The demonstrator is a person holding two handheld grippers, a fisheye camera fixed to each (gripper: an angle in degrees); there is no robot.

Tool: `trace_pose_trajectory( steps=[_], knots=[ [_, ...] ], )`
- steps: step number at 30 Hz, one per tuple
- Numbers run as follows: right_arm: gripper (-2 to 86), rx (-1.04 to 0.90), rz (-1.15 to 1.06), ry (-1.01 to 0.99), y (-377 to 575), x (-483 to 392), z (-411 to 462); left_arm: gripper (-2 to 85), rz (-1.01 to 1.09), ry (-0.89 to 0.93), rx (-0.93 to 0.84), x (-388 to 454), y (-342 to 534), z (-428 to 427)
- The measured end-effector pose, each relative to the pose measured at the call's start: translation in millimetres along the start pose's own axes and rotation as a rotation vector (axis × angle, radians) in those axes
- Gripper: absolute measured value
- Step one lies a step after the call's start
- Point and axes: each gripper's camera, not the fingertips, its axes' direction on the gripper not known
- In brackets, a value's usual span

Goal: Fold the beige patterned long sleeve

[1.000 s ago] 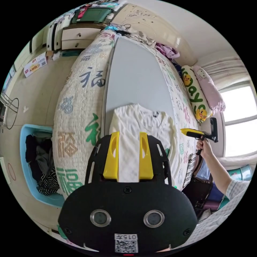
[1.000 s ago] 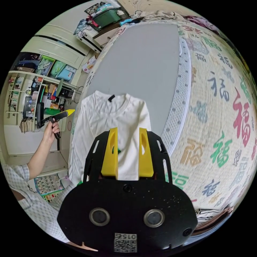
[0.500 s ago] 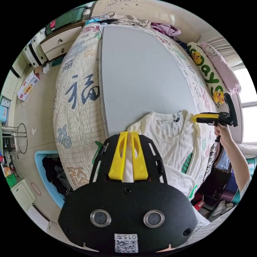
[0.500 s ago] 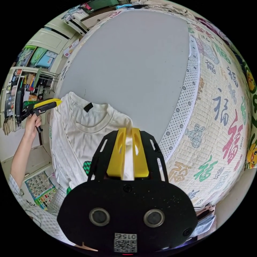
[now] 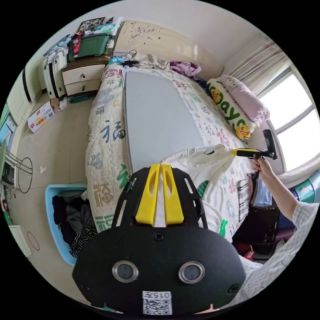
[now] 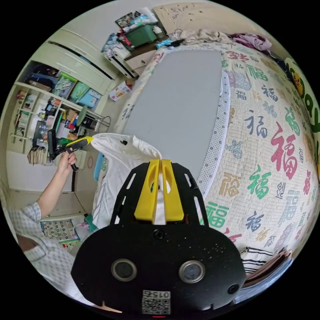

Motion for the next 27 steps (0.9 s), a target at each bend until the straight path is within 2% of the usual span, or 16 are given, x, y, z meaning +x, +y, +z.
trace_pose_trajectory(
  steps=[3,6,8,10,14,18,21,24,27],
  knots=[
    [0.1,0.019,-0.063,-0.054,99.1,-21.8,-30.4,-0.3,0.052,0.107,0.061,15.9,87.9,-54.7],
    [0.1,-0.037,-0.015,-0.155,218.9,-30.7,-35.0,0.0,0.116,0.176,0.025,34.8,201.2,-82.6],
    [0.2,-0.095,0.059,-0.205,288.5,-31.8,-20.3,0.2,0.057,0.261,-0.121,42.3,288.1,-70.5],
    [0.2,-0.222,0.152,-0.228,365.8,-31.6,20.3,0.2,-0.013,0.265,-0.225,45.6,344.3,-50.9],
    [0.6,-0.426,0.174,-0.158,434.3,-31.6,94.1,0.1,-0.127,0.234,-0.398,43.2,426.5,7.8],
    [2.0,-0.525,0.198,-0.158,458.9,-20.6,140.8,-0.1,-0.150,0.175,-0.493,38.0,451.4,42.1],
    [3.2,-0.560,0.212,-0.143,464.7,-7.6,138.9,-0.2,-0.133,0.136,-0.567,33.2,461.0,47.3],
    [4.4,-0.486,0.227,-0.104,461.6,14.4,107.0,1.5,-0.139,0.119,-0.537,19.2,454.0,26.3],
    [7.3,-0.309,0.310,-0.070,440.9,52.3,68.0,6.2,-0.196,0.096,-0.402,-5.5,420.3,3.2]
  ],
)
